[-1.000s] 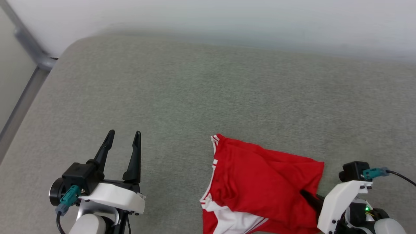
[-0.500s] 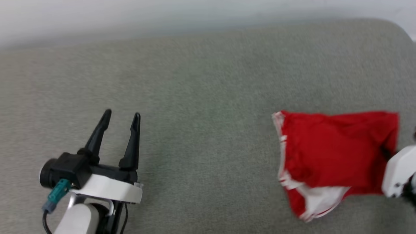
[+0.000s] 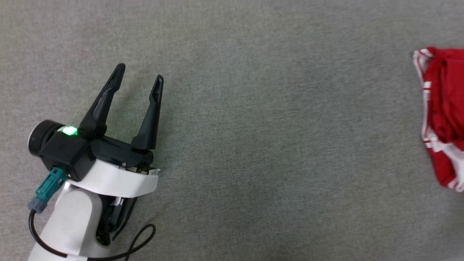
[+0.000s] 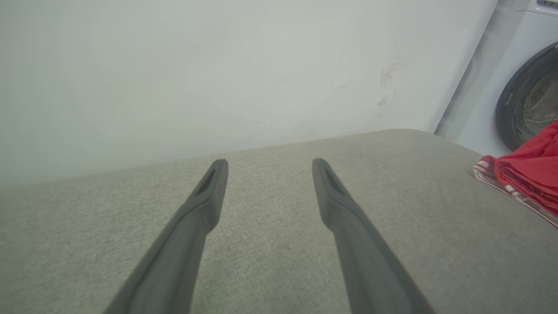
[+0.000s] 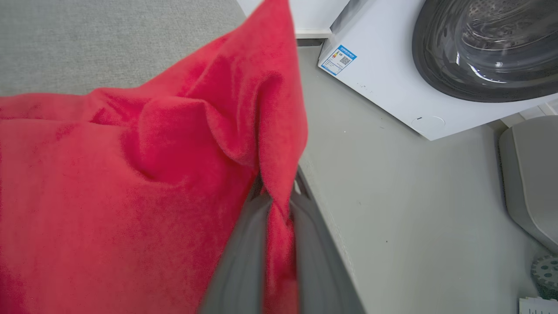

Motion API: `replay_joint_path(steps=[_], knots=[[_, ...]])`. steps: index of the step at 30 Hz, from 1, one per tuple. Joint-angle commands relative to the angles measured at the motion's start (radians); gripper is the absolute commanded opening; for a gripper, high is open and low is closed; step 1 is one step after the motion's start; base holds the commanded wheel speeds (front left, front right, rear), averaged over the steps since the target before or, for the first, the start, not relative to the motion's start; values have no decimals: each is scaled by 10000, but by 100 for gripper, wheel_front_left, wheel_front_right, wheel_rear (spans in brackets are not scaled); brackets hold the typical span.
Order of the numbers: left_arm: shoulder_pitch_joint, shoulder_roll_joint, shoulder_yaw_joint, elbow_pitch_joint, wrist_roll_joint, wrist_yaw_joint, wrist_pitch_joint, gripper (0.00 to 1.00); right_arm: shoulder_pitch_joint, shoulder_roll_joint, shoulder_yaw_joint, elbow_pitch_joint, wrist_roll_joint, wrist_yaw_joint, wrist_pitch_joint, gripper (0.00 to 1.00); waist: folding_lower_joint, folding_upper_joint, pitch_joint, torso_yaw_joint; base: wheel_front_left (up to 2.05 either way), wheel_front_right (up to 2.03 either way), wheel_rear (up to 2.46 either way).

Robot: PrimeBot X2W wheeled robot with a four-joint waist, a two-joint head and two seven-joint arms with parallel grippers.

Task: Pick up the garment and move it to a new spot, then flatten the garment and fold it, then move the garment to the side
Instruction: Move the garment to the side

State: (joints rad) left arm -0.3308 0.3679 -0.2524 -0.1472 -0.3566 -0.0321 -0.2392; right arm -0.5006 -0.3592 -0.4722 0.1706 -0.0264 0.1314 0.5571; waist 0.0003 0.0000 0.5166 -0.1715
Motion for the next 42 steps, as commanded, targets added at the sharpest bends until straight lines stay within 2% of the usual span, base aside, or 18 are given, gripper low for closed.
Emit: replay_joint_path(steps=[1, 3, 4, 5, 6, 13, 19, 30, 35, 42], knots=[[-249, 59, -29, -47, 45, -80, 5, 100, -318, -49, -172, 150, -135, -15, -123, 0, -3, 0, 502, 211, 0, 0, 0], [-389, 51, -103, -33, 72, -125, -17, 100, -530, -42, -415, 288, -371, -15, -395, 0, -3, 0, 607, 278, 0, 0, 0], [-440, 32, -131, 7, 75, -162, -32, 100, -585, 17, -551, 427, -525, -15, -465, 33, -3, 0, 620, 309, 0, 0, 0], [-478, 4, -153, 63, 69, -188, -50, 100, -630, 134, -667, 547, -628, -15, -548, 73, -3, 0, 606, 341, 0, 0, 0], [-501, -26, -166, 129, 54, -191, -75, 100, -695, 202, -809, 619, -765, -15, -694, 100, -3, 0, 582, 362, 0, 0, 0], [-304, -284, -229, 669, -34, -219, -198, 100, -505, 763, -1740, 669, -1614, -15, -2209, 100, -3, 0, 4, 495, 0, 0, 0], [267, -616, -141, 1183, -107, -30, -248, 100, 223, 1295, -1671, 311, -1402, -15, -3936, 100, -3, 0, -1025, 623, 0, 0, 0], [1641, -1282, 171, 1907, -147, 374, -274, 100, 2572, 2356, 90, -355, -370, -15, -6128, 100, -3, 0, -3004, 1244, 0, 0, 0], [2115, -1492, 482, 2139, -201, 352, -267, 100, 3480, 2833, 1175, -702, 140, -15, -6473, 100, -3, 0, -3556, 1611, 0, 0, 0], [2707, -1618, 863, 2448, -67, 361, -258, 100, 4448, 3065, 2594, -1311, 804, -13, -6439, 100, -3, 0, -4288, 1947, 0, 0, 0]])
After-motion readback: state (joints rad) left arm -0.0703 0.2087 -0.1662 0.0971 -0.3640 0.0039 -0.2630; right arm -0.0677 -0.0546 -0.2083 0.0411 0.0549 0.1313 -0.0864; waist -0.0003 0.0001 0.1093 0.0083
